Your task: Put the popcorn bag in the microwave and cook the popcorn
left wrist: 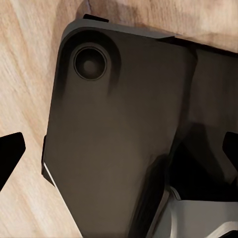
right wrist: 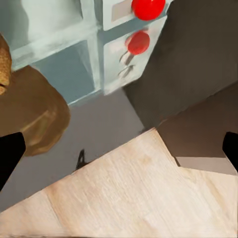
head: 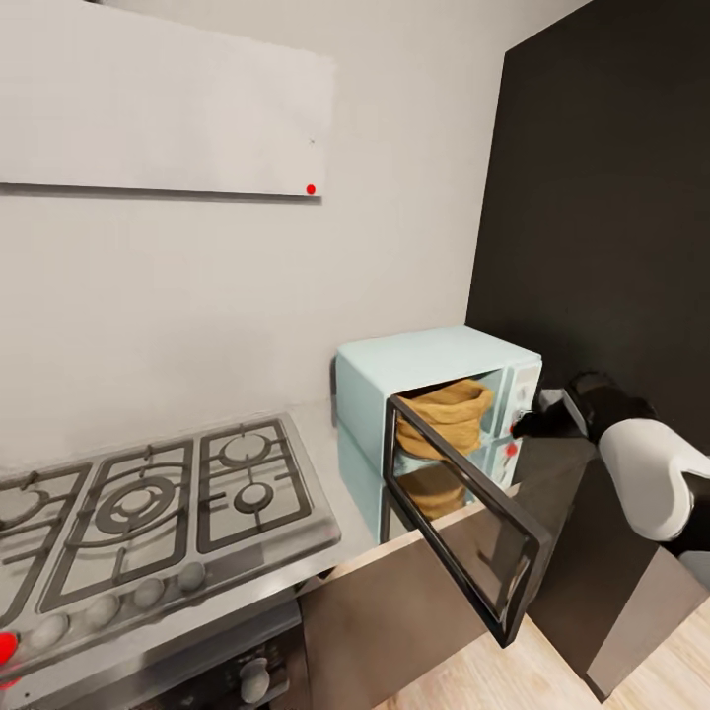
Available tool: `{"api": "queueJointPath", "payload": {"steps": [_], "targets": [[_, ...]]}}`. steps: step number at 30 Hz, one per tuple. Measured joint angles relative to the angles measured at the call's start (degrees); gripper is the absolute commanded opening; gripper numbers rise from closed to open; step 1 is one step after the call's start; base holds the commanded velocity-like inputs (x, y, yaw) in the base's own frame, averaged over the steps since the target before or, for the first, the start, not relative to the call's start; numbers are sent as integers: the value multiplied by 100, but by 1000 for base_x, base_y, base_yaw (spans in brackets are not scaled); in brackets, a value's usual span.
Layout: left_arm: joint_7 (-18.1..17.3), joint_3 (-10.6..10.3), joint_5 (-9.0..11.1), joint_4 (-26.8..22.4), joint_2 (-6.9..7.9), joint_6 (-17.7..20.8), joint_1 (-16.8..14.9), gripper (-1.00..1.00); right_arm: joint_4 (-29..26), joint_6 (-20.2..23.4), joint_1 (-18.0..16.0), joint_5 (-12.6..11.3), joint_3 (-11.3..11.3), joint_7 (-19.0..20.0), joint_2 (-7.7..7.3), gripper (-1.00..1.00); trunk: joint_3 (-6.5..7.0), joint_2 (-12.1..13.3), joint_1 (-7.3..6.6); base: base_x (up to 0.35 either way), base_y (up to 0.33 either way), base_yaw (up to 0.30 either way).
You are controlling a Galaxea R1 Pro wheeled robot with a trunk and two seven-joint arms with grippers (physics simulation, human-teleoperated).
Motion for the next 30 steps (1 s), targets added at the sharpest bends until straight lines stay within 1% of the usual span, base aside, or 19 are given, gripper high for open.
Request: {"api": "queueJointPath", "payload": {"steps": [2, 4, 6, 10, 12, 13, 14, 15, 17, 18, 19, 20, 21, 22, 23, 24, 27, 30], "targets": [[0, 0, 0, 0, 0, 0, 0, 100, 1, -103, 50, 123, 5, 361, -129, 100, 0, 0, 0, 0, 0, 8], [0, 0, 0, 1, 0, 0, 1, 100, 5, -149, 70, 185, 6, 567, -205, 100, 0, 0, 0, 0, 0, 3], [0, 0, 0, 1, 0, -1, 2, 100, 19, -211, 80, 218, 9, 664, -247, 100, 0, 0, 0, 0, 0, 1], [2, 0, -2, 1, 0, -1, 2, 100, 17, -295, 96, 228, 3, 714, -291, 100, 0, 0, 0, 0, 0, 0], [4, 0, -2, 1, 0, 0, 1, 100, 31, -630, 107, 200, 2, 896, -370, 100, 0, 0, 0, 0, 0, 0], [3, 0, -3, 1, 0, 0, 1, 100, 31, -830, 137, 196, 3, 1072, -417, 100, 0, 0, 0, 0, 0, 0], [2, 0, -5, 1, 0, 0, 1, 100, 31, -1088, 215, 201, 7, 1349, -452, 100, 0, 0, 0, 0, 0, 0], [2, 0, -3, 0, 0, 0, 2, 100, 27, -1683, 423, 204, 16, 1970, -499, 100, -1, 0, 0, 0, 0, 0], [2, 0, -1, 0, 0, 0, 0, 100, 27, -2238, 598, 186, 3, 2322, -514, 100, 0, 0, 0, 0, 0, 0], [3, 0, -1, 1, 0, 0, 1, 100, 29, -2332, 618, 181, 0, 2361, -514, 100, 0, 0, 0, 0, 0, 0], [2, 0, 0, 1, 0, -1, 1, 100, 35, -2623, 678, 172, -3, 2531, -513, 100, 0, 0, 0, 0, 0, 0], [1, 0, 0, 1, 0, -1, 1, 100, 37, -2699, 706, 174, -4, 2680, -510, 100, 0, 0, 0, 0, 0, 0], [3, 0, 0, 1, 0, -1, 2, 100, 41, -2781, 745, 182, -4, 3028, -512, 100, 0, 0, 0, 0, 0, 0], [2, 0, 0, 1, 0, -1, 2, 100, 42, -2812, 754, 185, -6, 3162, -513, 100, 0, 0, 0, 0, 0, 0], [3, 0, 0, 1, 0, -1, 2, 100, 43, -3007, 774, 177, -11, 3635, -513, 100, 0, 0, 0, 0, 0, 0], [3, 0, 0, 1, 0, -1, 2, 100, 43, -3167, 784, 172, -17, 3823, -514, 100, 0, 0, 0, 0, 0, 0], [4, 0, -1, 1, 0, -1, 1, 100, 46, -3559, 806, 155, -48, 4065, -513, 100, 0, 0, 0, 0, 0, 0], [5, 0, -2, 1, 0, 0, 1, 100, 45, -3691, 812, 98, -63, 4122, -500, 100, 0, 0, 0, 0, 0, 0]]}}
